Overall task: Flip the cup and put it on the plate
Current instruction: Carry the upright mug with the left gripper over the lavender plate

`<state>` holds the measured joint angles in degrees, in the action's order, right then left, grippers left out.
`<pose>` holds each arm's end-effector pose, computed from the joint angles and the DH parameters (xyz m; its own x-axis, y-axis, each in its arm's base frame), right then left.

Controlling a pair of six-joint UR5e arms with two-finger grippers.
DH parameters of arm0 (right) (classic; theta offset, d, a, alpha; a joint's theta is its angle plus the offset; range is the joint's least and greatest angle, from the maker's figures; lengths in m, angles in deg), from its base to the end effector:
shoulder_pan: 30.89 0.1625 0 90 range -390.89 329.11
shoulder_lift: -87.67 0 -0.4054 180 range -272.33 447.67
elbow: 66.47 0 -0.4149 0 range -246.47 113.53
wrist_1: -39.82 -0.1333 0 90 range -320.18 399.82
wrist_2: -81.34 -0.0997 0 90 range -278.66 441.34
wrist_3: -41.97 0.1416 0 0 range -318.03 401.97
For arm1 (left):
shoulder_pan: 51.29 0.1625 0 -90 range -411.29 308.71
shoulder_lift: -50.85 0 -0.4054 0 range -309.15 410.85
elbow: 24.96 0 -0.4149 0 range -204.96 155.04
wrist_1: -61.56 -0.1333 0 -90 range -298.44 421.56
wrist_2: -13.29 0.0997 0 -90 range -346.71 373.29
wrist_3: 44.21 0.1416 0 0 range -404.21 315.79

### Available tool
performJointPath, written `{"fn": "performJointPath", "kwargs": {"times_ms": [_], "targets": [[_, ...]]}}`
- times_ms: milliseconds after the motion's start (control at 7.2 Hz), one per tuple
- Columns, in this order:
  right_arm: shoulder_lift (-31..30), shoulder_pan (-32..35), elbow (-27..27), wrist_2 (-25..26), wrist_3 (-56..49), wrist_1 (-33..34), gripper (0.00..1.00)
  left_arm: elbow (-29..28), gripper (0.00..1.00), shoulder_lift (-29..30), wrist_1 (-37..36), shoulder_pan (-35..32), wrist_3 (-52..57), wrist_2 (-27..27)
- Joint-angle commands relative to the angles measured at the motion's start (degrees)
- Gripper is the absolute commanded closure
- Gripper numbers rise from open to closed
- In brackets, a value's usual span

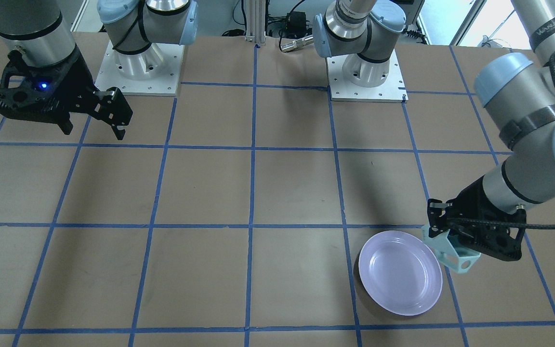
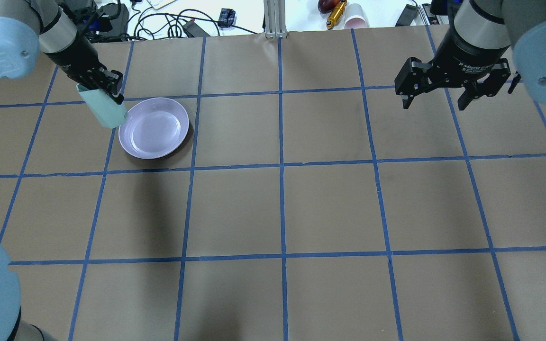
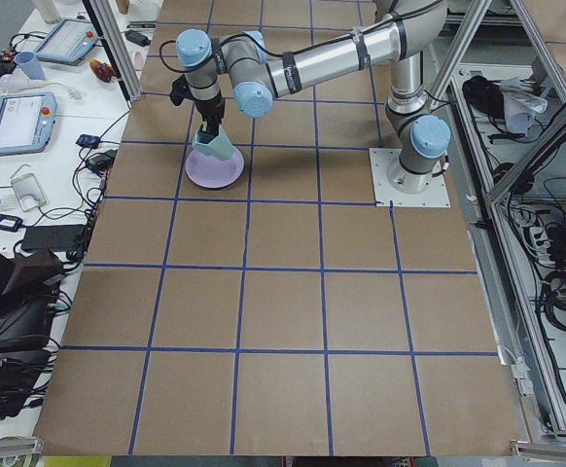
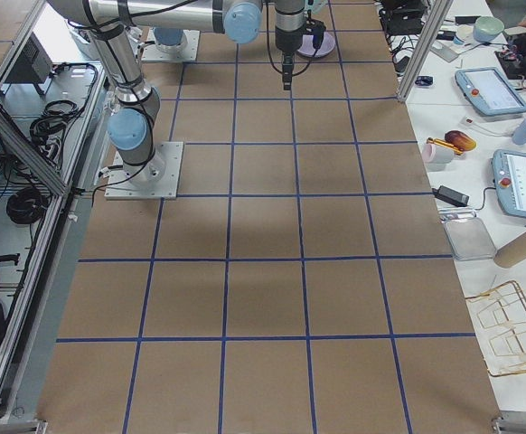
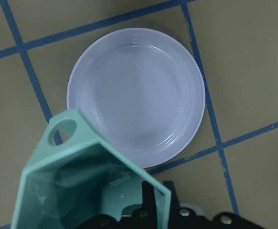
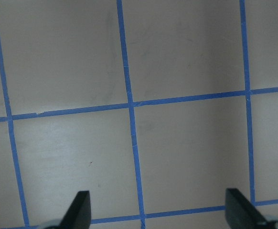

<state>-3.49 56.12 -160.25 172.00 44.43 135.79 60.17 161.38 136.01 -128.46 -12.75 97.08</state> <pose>0.1047 -0.5202 0.4133 -0.9954 0.0956 0.0090 0.0949 0.9937 -0.0589 -0.0025 -0.6581 0.2892 -0.9427 0.3204 0.0933 0.3164 0.9470 -0.0548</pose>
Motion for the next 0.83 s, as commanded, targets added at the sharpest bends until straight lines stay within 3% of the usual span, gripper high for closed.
{"fn": "performJointPath", "kwargs": {"times_ms": [0,278,694], "targets": [[-0.1,0.0,0.0,0.0,0.0,0.0,0.0,6.5,1.0,-0.1,-13.0,-2.7,-1.0,2.5],[0.0,0.0,0.0,-0.1,0.0,0.0,0.0,8.0,1.0,0.6,-18.4,-5.5,-1.0,5.0],[-0.1,0.0,0.0,-0.1,0.0,0.0,0.0,17.0,1.0,0.4,-31.4,-5.5,-0.9,4.5]]}}
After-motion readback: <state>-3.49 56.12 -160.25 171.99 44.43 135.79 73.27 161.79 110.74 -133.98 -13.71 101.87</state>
